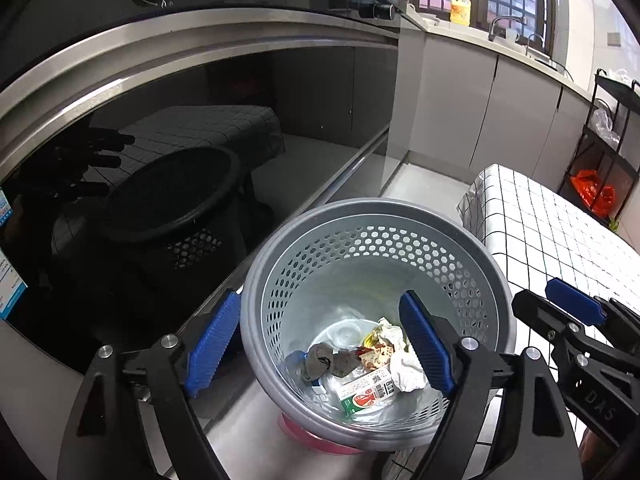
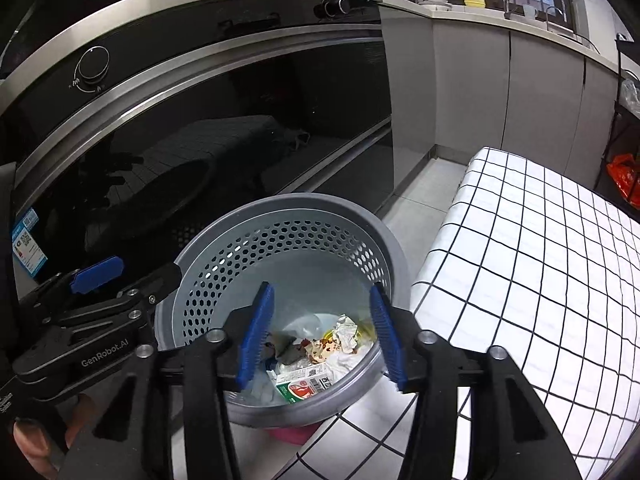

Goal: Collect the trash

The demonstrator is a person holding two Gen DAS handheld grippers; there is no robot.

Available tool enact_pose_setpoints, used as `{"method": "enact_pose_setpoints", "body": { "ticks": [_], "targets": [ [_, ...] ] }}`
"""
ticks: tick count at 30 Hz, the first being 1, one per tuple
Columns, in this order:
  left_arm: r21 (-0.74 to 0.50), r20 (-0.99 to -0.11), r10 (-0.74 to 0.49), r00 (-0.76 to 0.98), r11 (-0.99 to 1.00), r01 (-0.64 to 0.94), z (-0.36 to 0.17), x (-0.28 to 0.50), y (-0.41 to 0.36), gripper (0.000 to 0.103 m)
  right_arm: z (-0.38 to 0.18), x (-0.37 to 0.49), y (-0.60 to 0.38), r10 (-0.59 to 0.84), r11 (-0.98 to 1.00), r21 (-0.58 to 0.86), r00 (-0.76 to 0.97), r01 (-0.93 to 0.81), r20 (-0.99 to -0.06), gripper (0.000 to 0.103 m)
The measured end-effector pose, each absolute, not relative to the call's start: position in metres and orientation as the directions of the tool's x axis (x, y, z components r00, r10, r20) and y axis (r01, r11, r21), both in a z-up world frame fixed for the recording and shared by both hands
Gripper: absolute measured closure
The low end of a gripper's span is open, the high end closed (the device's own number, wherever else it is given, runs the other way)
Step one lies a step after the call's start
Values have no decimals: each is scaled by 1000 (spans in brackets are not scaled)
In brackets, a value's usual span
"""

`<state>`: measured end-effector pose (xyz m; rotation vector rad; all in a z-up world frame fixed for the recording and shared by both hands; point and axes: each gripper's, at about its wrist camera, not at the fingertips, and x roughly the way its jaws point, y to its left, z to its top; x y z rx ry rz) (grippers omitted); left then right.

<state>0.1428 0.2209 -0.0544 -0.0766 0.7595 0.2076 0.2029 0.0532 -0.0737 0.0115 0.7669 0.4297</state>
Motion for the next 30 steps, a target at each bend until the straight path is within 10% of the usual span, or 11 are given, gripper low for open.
{"method": "enact_pose_setpoints", "body": {
  "ticks": [30],
  "targets": [
    [2, -653, 141, 744, 983, -185, -49, 130, 212, 10, -69, 184, 39, 317, 945, 155, 698, -287, -643, 39]
  ]
}}
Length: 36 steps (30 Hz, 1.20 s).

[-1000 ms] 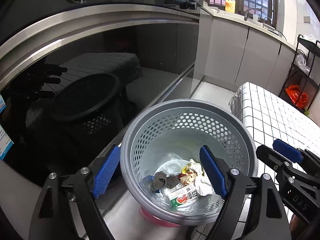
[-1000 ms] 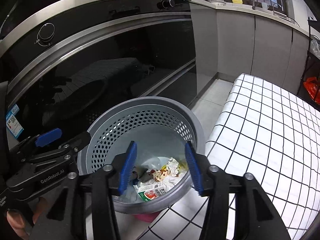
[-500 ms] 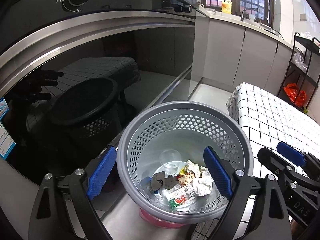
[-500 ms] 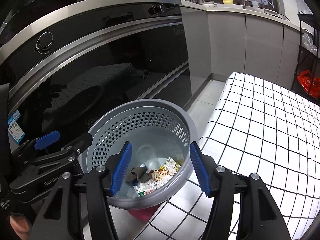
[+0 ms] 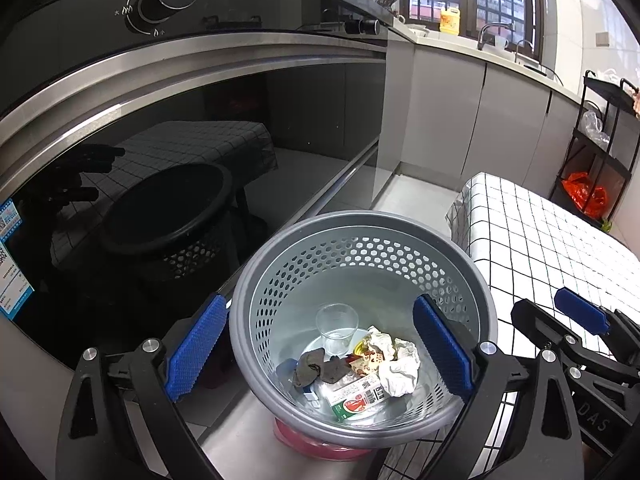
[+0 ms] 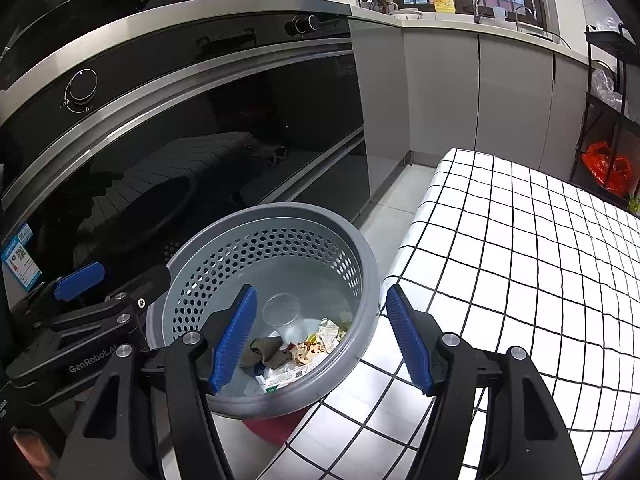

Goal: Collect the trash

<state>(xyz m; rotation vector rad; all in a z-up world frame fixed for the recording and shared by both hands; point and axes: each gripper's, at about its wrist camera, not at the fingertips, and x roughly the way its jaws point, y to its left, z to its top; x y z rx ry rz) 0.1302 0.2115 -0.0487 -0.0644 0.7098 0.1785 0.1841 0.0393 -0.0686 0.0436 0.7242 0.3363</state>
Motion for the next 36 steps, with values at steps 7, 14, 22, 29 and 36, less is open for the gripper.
{"method": "enact_pose_setpoints", "body": {
  "ticks": [7, 14, 22, 29, 36],
  "targets": [
    [-2, -648, 134, 750, 984, -178, -46, 128, 212, 7, -68, 182, 39, 308, 949, 149, 706, -279, -638, 38],
    [-4, -648, 128, 751, 985, -172, -46, 128, 211, 6, -66, 182, 36, 291, 955, 145, 719, -260, -631, 35],
    [2, -651, 140, 746, 983, -183, -45, 128, 213, 6, -64, 181, 33, 285, 957, 146, 723, -250, -630, 35],
    [7, -651, 146, 745, 982, -187, -45, 129, 214, 6, -63, 179, 33, 278, 959, 138, 727, -247, -628, 35],
    [7, -641, 148, 753, 982, -188, -44, 127, 214, 6, -61, 175, 35, 270, 961, 130, 734, -244, -623, 35]
  ]
}}
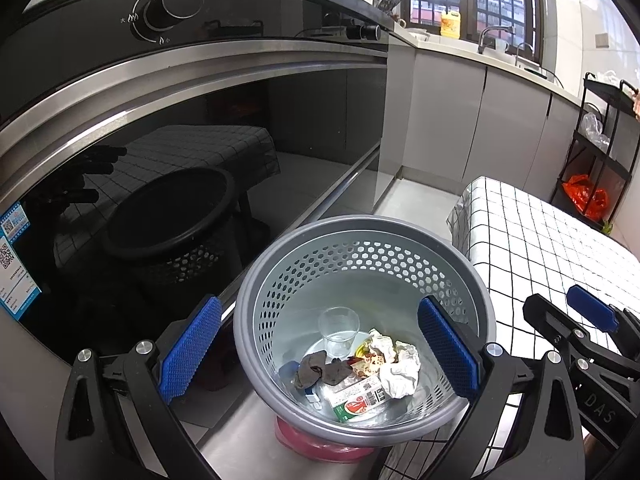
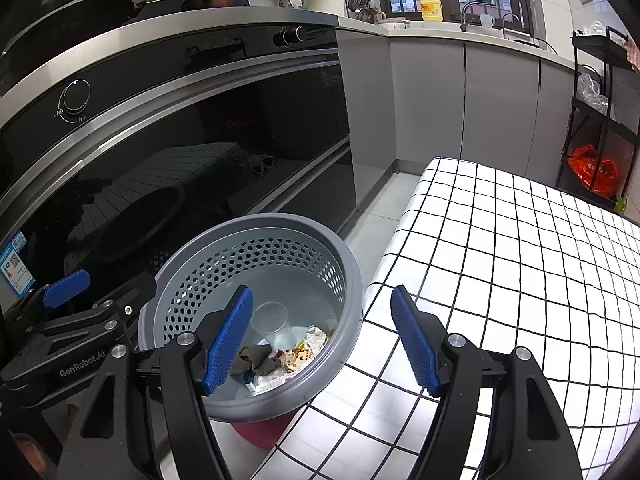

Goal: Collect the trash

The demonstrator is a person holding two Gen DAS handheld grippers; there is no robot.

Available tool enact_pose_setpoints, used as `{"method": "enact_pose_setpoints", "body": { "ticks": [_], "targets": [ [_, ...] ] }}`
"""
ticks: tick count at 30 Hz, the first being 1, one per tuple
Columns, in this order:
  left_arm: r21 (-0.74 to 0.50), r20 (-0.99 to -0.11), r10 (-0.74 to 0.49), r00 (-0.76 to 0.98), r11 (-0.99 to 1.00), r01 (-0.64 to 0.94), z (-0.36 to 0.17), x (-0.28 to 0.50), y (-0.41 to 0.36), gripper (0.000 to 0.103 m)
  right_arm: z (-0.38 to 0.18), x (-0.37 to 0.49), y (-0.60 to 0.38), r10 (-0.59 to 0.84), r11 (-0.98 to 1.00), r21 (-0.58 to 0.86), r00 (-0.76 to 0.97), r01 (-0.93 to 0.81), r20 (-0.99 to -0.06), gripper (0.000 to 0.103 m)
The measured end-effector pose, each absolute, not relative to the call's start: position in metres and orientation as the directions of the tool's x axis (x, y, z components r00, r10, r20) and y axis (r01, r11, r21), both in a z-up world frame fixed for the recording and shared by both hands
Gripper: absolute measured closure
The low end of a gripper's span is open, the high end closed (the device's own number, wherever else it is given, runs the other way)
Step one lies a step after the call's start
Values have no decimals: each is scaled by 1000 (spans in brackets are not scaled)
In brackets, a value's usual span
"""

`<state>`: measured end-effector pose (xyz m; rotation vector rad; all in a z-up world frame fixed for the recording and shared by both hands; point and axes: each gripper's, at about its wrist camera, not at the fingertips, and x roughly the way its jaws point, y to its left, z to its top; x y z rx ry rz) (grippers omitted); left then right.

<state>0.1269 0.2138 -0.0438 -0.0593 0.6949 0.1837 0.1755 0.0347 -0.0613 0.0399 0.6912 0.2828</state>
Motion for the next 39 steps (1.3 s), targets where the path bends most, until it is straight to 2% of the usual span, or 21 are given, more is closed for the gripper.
{"method": "enact_pose_setpoints", "body": {
  "ticks": [10, 39],
  "targets": [
    [18, -631, 183, 754, 975, -221, -42, 126, 217, 6, -61, 176, 36, 266, 963, 128, 736, -239, -623, 34],
    [14, -636, 176, 752, 976, -217, -40, 126, 220, 6, -59, 173, 37, 269, 961, 123, 739, -248, -618, 34]
  ]
}}
